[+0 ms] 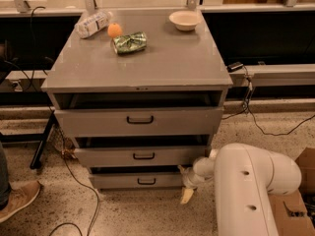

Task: Open bottom drawer

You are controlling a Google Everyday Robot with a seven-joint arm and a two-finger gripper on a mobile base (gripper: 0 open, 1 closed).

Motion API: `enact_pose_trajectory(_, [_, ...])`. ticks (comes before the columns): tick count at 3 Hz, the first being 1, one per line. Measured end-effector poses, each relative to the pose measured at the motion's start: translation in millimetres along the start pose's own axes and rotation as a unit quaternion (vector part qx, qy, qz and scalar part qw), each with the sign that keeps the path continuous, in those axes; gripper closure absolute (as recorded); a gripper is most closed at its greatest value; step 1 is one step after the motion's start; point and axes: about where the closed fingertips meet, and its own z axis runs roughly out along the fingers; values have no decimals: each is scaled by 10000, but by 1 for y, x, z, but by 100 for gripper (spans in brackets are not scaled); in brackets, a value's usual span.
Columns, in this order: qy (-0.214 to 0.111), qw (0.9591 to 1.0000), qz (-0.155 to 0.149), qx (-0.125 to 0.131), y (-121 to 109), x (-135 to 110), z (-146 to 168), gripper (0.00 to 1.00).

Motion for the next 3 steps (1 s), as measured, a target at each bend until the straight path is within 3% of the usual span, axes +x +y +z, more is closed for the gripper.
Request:
enact_pose_trajectory(1, [-119, 9998, 175, 8, -9, 12, 19, 17])
enact_pose_trajectory(2, [-122, 9995, 297, -12, -8, 20, 23, 41])
enact_pose_trajectory(3, [-105, 9997, 234, -57, 0, 9, 5, 63])
